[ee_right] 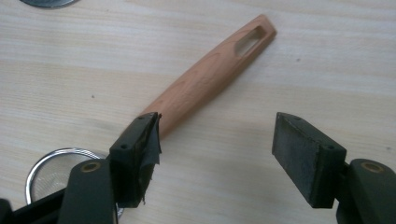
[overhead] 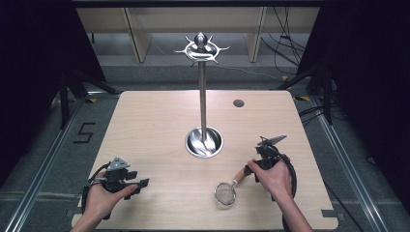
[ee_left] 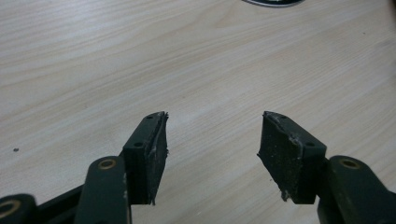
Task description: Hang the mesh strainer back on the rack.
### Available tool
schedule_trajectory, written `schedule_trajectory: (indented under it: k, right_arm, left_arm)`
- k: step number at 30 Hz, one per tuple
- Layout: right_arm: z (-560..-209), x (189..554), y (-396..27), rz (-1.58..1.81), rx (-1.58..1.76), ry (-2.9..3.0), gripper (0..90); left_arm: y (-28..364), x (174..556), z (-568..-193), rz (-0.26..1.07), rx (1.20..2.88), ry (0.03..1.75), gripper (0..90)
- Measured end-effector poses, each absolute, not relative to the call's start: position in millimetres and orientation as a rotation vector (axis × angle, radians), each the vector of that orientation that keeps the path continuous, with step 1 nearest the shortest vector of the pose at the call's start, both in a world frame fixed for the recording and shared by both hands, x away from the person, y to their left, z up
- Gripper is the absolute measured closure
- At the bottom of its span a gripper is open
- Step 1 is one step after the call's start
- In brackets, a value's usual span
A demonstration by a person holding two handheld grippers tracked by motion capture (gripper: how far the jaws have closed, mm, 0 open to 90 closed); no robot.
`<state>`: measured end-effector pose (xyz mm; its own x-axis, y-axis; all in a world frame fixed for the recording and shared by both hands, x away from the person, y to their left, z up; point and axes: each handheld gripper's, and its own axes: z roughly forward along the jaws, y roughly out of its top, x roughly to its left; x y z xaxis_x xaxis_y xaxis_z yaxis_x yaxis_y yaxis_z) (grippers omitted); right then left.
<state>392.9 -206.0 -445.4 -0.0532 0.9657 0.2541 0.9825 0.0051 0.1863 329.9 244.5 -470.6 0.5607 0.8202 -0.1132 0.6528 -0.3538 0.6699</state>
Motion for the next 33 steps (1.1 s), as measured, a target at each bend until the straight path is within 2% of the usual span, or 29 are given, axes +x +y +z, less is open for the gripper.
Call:
schedule_trajectory:
  k: [10, 13, 15, 18, 22, 33]
  right_arm:
    - [-444, 389, -185, -0.434, -2.222, -2.04, 33.0]
    - [-453, 390, -188, -0.516, -2.138, -2.23, 33.0]
    - [-451, 391, -187, -0.433, -2.112, -2.218, 33.0]
    - [-459, 395, -180, -0.447, -2.162, -2.149, 33.1]
    - [-466, 405, -188, -0.482, -2.041, -2.351, 33.1]
    - [-469, 416, -172, -0.357, -2.141, -2.224, 35.3]
  left_arm:
    - [248, 326, -469, 0.33, 2.116, 1.15, 40.8]
    - [247, 327, -469, 0.338, 2.142, 1.133, 40.8]
    - [245, 327, -469, 0.328, 2.129, 1.133, 40.8]
    - [240, 328, -471, 0.307, 2.095, 1.168, 40.8]
    - [242, 329, -470, 0.331, 2.125, 1.157, 40.8]
    - [244, 327, -471, 0.334, 2.118, 1.172, 40.9]
